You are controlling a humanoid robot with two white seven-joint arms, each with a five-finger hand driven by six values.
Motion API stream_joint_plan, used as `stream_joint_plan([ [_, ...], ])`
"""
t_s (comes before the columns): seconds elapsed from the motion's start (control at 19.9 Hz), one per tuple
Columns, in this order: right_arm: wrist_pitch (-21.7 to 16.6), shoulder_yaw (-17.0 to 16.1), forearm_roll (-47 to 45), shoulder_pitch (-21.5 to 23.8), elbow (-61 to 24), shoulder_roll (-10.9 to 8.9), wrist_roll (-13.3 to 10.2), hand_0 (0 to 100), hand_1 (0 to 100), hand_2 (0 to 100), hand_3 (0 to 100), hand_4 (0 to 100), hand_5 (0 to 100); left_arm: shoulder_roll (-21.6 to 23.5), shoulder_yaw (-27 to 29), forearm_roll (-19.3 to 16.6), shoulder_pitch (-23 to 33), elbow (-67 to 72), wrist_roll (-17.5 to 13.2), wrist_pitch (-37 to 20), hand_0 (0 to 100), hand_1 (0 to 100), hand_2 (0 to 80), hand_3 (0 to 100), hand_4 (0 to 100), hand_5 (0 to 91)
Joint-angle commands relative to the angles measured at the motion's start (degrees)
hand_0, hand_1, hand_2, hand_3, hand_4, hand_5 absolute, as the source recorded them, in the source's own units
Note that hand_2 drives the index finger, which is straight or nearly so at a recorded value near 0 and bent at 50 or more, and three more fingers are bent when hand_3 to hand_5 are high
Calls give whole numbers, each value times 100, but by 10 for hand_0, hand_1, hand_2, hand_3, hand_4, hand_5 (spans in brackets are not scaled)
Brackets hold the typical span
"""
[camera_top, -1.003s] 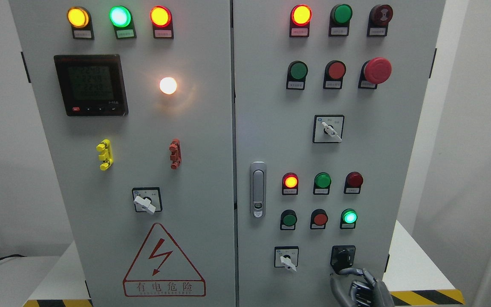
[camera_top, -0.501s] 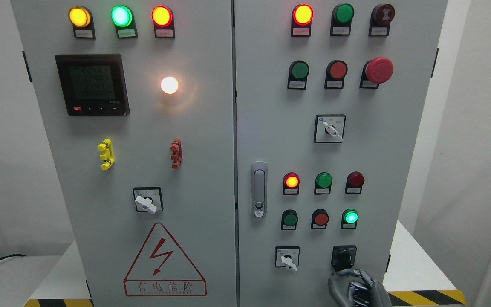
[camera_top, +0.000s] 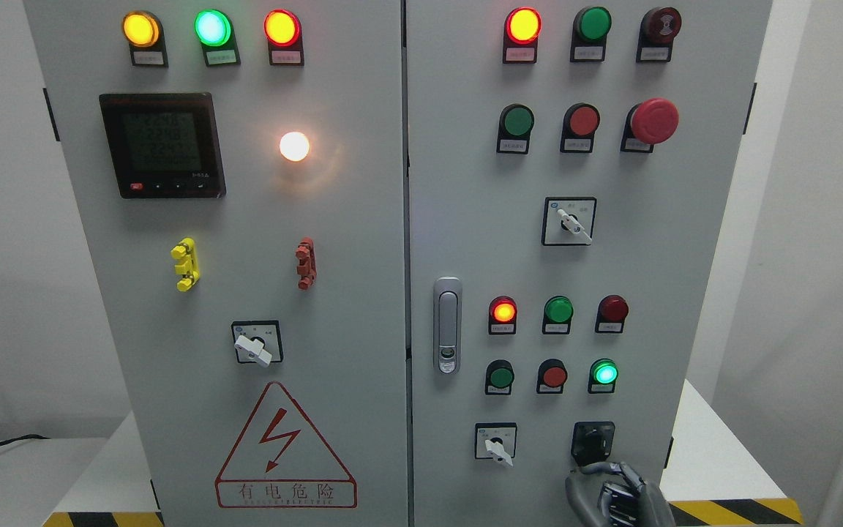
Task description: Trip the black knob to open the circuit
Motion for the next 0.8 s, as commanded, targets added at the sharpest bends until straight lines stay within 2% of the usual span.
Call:
stream_joint_plan([
  [0.0,7,-180,141,27,46,104,43,248,676,419,1000,1000,959,1,0,-176,0,0,3,3,120,389,0,0,0,0],
  [0.25,-2,-338,141,71,73,104,60,251,672,398,1000,1000,953,1,0,-176,0,0,3,3,120,389,0,0,0,0],
  [0.75,-2,-435,133,80,82,104,69,253,670,390,1000,1000,950,-8,0,-176,0,0,3,3,120,389,0,0,0,0],
])
